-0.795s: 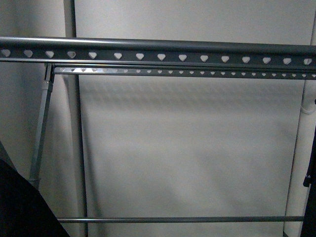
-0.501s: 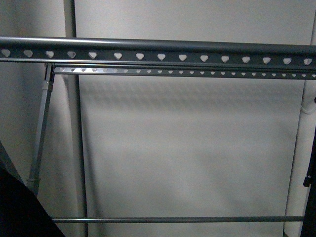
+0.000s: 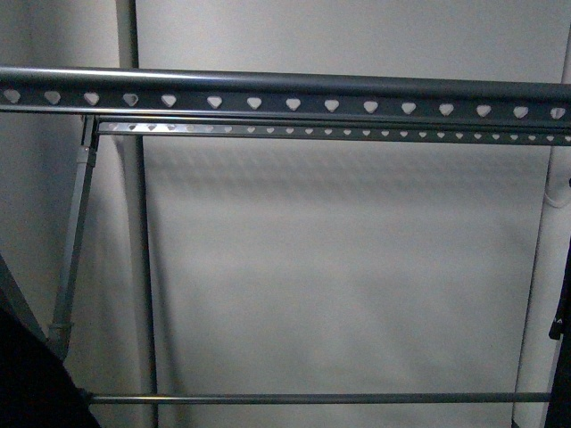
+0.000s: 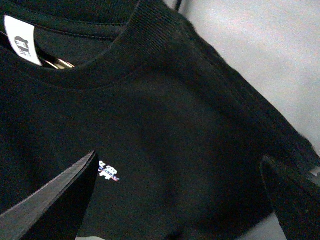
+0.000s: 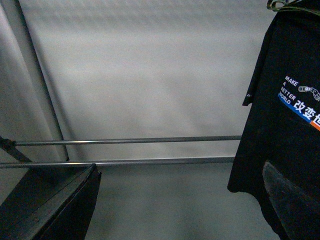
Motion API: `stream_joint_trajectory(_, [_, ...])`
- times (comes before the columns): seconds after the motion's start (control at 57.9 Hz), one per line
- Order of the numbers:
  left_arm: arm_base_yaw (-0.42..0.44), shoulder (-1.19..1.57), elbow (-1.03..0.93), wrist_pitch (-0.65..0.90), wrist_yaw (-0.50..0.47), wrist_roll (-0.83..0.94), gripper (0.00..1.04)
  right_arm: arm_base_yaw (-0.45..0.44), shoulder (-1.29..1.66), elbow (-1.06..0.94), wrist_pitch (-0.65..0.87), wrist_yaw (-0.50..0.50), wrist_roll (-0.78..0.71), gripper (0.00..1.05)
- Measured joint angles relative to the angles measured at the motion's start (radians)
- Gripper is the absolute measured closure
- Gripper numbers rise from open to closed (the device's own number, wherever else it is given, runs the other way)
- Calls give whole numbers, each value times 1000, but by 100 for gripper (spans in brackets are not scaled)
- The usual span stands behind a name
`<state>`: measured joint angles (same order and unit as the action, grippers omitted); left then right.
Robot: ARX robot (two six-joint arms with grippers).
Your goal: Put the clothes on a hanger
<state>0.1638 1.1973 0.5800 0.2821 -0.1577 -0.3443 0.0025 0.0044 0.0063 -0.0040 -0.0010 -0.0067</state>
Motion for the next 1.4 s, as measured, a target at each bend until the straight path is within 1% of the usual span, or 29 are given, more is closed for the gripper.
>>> stream_joint_trajectory(0.035, [-6, 57, 34, 2, -11, -21, 7, 0, 0, 0, 0, 0, 0, 7])
stream_joint_trajectory(0.086, [-19, 161, 91, 50, -54, -40, 7, 0, 0, 0, 0, 0, 0, 7])
stream_joint_trajectory(0.156, [-27, 220, 134, 74, -77, -54, 7, 0, 0, 0, 0, 1, 0, 7])
stream_joint_trajectory(0.328, [-51, 221, 158, 75, -100, -85, 7, 0, 0, 0, 0, 0, 0, 7])
stream_joint_trajectory(0.536, [-65, 236, 195, -6, -143, -148, 7, 0, 0, 0, 0, 1, 0, 7])
stream_joint_trajectory(0.778, [-75, 283, 232, -27, -191, -166, 7, 0, 0, 0, 0, 0, 0, 7])
stream_joint_trajectory(0.795, [-75, 284, 234, -31, -195, -167, 8, 0, 0, 0, 0, 0, 0, 7])
stream_joint_trajectory(0.881, [-77, 293, 246, -46, -207, -167, 24, 0, 0, 0, 0, 0, 0, 7])
stream_joint_trajectory(0.933, [-78, 294, 247, -49, -206, -168, 31, 0, 0, 0, 0, 0, 0, 7])
stream_joint_trajectory(1.054, [-76, 294, 247, -62, -199, -171, 54, 0, 0, 0, 0, 0, 0, 7])
stream_joint_trajectory(1.123, [-69, 288, 244, -72, -178, -171, 68, 0, 0, 0, 0, 0, 0, 7])
stream_joint_trajectory(1.21, [-59, 270, 227, -72, -148, -169, 82, 0, 0, 0, 0, 0, 0, 7])
stream_joint_trajectory(1.296, [-37, 226, 189, -73, -90, -178, 96, 0, 0, 0, 0, 0, 0, 7])
stream_joint_trajectory(1.331, [-21, 198, 167, -80, -62, -192, 100, 0, 0, 0, 0, 0, 0, 7])
stream_joint_trajectory(1.4, [12, 143, 128, -97, 0, -178, 100, 0, 0, 0, 0, 0, 0, 7])
